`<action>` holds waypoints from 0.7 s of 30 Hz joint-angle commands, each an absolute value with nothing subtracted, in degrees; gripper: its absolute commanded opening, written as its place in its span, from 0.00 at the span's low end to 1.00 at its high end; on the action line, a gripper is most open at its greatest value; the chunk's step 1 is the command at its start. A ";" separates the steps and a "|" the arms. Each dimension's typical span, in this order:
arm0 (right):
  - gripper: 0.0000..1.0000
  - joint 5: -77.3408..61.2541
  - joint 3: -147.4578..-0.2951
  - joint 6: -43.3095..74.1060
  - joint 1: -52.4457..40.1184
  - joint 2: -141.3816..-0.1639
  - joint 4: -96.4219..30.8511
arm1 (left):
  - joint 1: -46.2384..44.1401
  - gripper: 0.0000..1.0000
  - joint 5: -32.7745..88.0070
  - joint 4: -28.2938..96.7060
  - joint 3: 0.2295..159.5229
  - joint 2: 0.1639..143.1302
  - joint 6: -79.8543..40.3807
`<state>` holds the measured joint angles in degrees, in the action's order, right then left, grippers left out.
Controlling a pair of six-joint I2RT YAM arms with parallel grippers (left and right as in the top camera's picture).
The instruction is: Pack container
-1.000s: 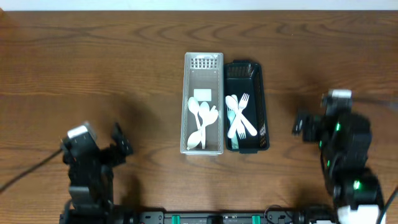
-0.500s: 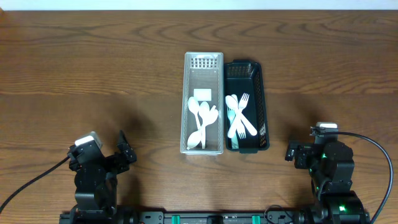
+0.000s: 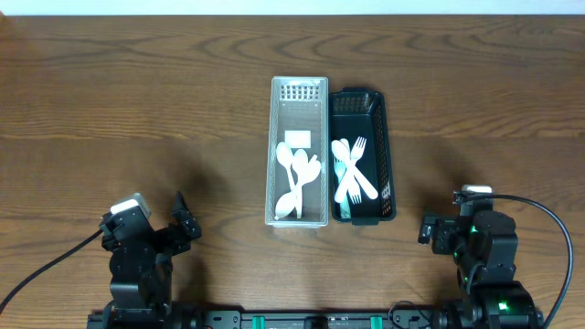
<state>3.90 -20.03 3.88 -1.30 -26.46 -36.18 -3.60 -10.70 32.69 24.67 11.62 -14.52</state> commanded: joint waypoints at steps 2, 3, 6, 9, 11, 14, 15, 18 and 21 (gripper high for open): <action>0.99 4.08 -19.75 4.64 -1.17 -23.70 -37.39 | -3.84 0.98 -10.55 32.56 24.58 11.16 -13.78; 0.99 4.14 -19.75 4.60 -1.19 -22.11 -38.06 | -3.84 0.98 -10.57 32.56 24.58 11.16 -13.78; 0.99 4.47 -19.73 4.62 -1.19 -15.49 -42.85 | -3.84 0.98 -10.55 32.56 24.58 11.16 -13.78; 0.99 3.95 -19.70 4.12 -1.19 -8.80 -45.04 | -3.84 0.98 -10.57 32.56 24.58 11.16 -13.78; 0.99 2.70 -19.68 2.26 -1.21 -5.32 -45.65 | -3.84 0.98 -10.55 32.56 24.58 11.16 -13.78; 0.99 2.52 -19.07 -0.56 -1.21 -0.49 -43.70 | -3.84 0.98 -10.57 32.56 24.58 11.16 -13.78; 0.99 2.52 -18.52 -1.26 -1.21 -0.23 -41.78 | -3.84 0.98 -10.57 32.56 24.58 11.16 -13.78; 0.99 2.31 -15.31 -2.31 -1.76 -0.30 -32.29 | -3.84 0.98 -10.57 32.56 24.58 11.16 -13.78; 0.99 1.65 -10.37 -2.28 -1.91 -0.32 -20.34 | -3.84 0.98 -10.57 32.56 24.58 11.16 -13.78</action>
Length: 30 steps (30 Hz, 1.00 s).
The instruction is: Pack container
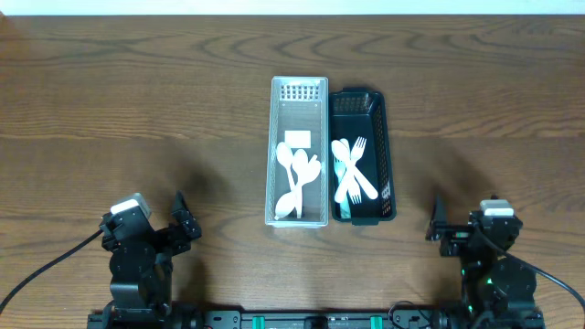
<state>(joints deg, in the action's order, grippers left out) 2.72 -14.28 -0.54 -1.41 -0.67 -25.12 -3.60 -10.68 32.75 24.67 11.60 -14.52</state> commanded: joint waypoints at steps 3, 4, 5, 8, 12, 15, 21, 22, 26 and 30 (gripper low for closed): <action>0.99 1.45 -4.58 -2.26 -1.91 -0.32 -7.88 | -3.84 0.98 -10.57 32.56 24.58 11.16 -13.78; 0.99 1.48 -2.87 -2.28 -1.91 -0.30 -3.97 | -3.84 0.98 -10.57 32.56 24.58 11.16 -13.78; 0.99 1.45 -0.97 -2.37 -1.91 -0.30 0.49 | -3.84 0.98 -10.57 32.56 24.58 11.16 -13.78; 0.99 1.48 -0.30 -2.42 -1.96 -0.30 0.64 | -3.84 0.98 -10.57 32.56 24.58 11.16 -13.78; 0.99 1.43 -0.32 -2.39 -1.91 -0.32 -4.05 | -3.84 0.98 -10.57 32.56 24.58 11.16 -13.78; 0.99 1.43 -0.32 -2.39 -1.89 -0.54 -4.12 | -3.84 0.98 -10.57 32.56 24.58 11.16 -13.78; 0.99 1.43 -0.32 -2.39 -1.89 -0.60 -4.10 | -3.84 0.98 -10.55 32.56 24.58 11.16 -13.78; 0.99 1.43 -0.32 -2.39 -1.89 -0.60 -4.10 | -3.84 0.98 -10.57 32.56 24.58 11.16 -13.78; 0.99 1.43 -0.32 -2.39 -1.89 -0.60 -4.10 | -3.84 0.98 -10.57 32.56 24.58 11.16 -13.78; 0.99 1.43 -0.32 -2.39 -1.89 -0.60 -4.10 | -3.84 0.98 -10.55 32.56 24.58 11.16 -13.78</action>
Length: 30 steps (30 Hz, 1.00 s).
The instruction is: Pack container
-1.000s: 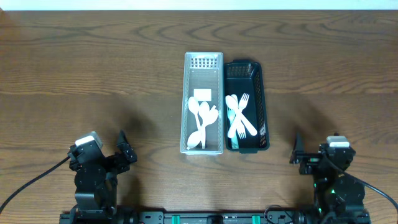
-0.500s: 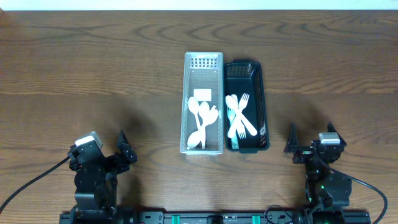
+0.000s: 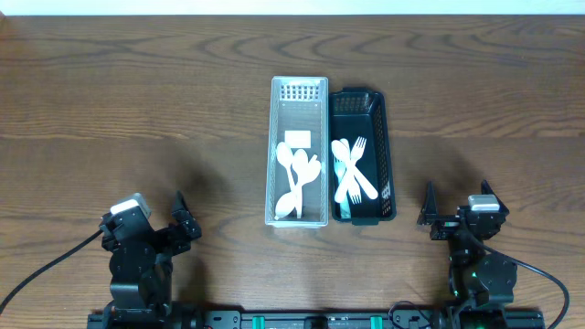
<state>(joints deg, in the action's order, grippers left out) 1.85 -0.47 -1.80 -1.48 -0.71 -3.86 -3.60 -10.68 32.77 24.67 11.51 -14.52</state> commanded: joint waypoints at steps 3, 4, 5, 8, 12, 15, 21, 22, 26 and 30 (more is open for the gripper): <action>0.99 1.43 -0.32 -2.39 -1.89 -0.60 -4.10 | -3.84 0.98 -10.55 32.56 24.58 11.16 -13.78; 0.99 1.43 -0.32 -2.39 -1.89 -0.60 -4.10 | -3.84 0.98 -10.57 32.56 24.58 11.16 -13.78; 0.99 1.43 -0.32 -2.39 -1.89 -0.60 -4.10 | -3.84 0.98 -10.57 32.56 24.58 11.16 -13.78; 0.99 1.43 -0.32 -2.39 -1.89 -0.60 -4.10 | -3.84 0.98 -10.79 32.56 24.58 11.16 -13.45; 0.99 1.43 -0.32 -2.39 -1.89 -0.60 -4.10 | -3.29 0.98 -10.02 37.04 24.58 9.10 -12.49; 0.99 1.43 -0.32 -2.39 -1.89 -0.60 -4.10 | -3.29 0.98 -8.64 42.33 24.43 4.97 -12.27; 0.99 1.43 -0.32 -2.39 -1.89 -0.60 -4.10 | -3.29 0.98 -6.42 39.86 20.95 0.32 -4.80; 0.99 1.43 -0.32 -2.39 -1.89 -0.60 -4.10 | -3.29 0.98 -6.39 37.93 20.03 0.19 -3.97; 0.99 1.43 -0.32 -2.39 -1.89 -0.60 -4.10 | -3.29 0.98 -4.64 27.11 15.33 0.10 1.48; 0.99 1.43 -0.32 -2.39 -1.89 -0.60 -4.10 | -3.29 0.98 -1.93 15.14 9.37 0.10 7.53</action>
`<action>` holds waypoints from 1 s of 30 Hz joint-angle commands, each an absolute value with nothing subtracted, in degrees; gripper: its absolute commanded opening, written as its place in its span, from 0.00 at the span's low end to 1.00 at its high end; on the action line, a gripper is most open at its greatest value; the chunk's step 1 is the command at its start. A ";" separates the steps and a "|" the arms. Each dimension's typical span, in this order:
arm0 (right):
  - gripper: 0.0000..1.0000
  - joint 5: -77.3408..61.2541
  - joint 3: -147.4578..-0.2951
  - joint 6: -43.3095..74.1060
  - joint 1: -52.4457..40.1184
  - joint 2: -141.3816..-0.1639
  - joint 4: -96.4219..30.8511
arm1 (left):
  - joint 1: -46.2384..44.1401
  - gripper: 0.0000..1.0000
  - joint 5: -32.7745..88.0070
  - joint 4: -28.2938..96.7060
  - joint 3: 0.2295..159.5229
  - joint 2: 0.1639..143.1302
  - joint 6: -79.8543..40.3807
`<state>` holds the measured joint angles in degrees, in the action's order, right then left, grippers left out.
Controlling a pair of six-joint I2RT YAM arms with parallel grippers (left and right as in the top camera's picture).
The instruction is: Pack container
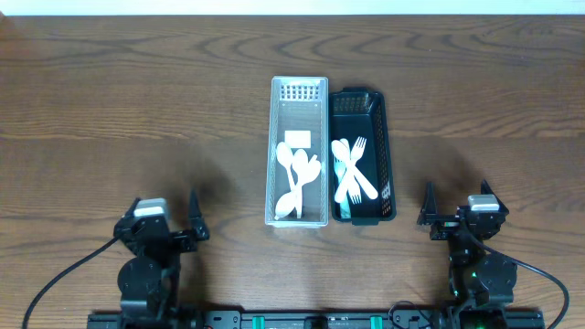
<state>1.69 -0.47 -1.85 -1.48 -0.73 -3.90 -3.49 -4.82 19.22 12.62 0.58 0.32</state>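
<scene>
A clear plastic container stands upright at the table's middle with several white spoons in its near half. Touching its right side is a black basket holding white forks. My left gripper rests near the front edge, well left of the containers, fingers pointing away from me. My right gripper rests near the front edge, right of the basket. Both are seen edge-on from above, so the gap between their fingers does not show. Neither holds anything visible.
The wooden table spreads around the containers. Black cables trail from each arm's base toward the front edge. A mounting rail runs along the bottom of the view.
My left arm has swung a little to the right and straightened, its wrist camera block now sitting squarely over the base. The right arm, containers and cutlery have not moved.
The spoons and forks lay in their containers at every moment. My right arm first sat angled toward the basket, then stood further right, then settled squarely at the front edge. The left arm stayed angled until now, when it also stands squared.
</scene>
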 commanded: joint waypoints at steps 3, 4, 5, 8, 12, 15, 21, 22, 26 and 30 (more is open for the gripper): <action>0.99 1.43 -0.32 -2.39 -1.89 -0.60 -4.10 | -3.27 0.98 -1.89 6.61 4.51 0.10 9.28; 0.99 1.43 -0.32 -2.39 -1.89 -0.60 -4.10 | -3.27 0.98 -1.89 4.67 3.14 0.10 9.45; 0.99 1.43 -0.32 -2.39 -1.89 -0.60 -4.10 | -3.22 0.98 -1.89 3.46 2.04 0.10 9.43; 0.99 1.43 -0.32 -2.39 -1.89 -0.60 -4.10 | -3.18 0.98 -1.87 4.23 0.23 0.10 9.39; 0.99 1.43 -0.32 -2.39 -1.89 -0.60 -4.10 | -3.18 0.98 -1.89 3.97 0.23 0.10 9.39; 0.99 1.43 -0.32 -2.39 -1.89 -0.60 -4.10 | -3.18 0.98 -1.89 3.97 0.23 0.14 9.39; 0.99 1.43 -0.32 -2.39 -1.89 -0.60 -4.10 | -3.18 0.98 -1.89 3.99 0.23 0.34 9.39; 0.99 1.43 -0.32 -2.39 -1.89 -0.60 -4.10 | -3.18 0.98 -1.89 3.97 0.23 0.34 9.39; 0.99 1.43 -0.32 -2.39 -1.89 -0.60 -4.10 | -3.18 0.98 -1.89 3.97 0.23 0.34 9.39; 0.99 1.43 -0.32 -2.39 -1.89 -0.60 -4.10 | -3.18 0.98 -1.89 3.97 0.23 0.34 9.39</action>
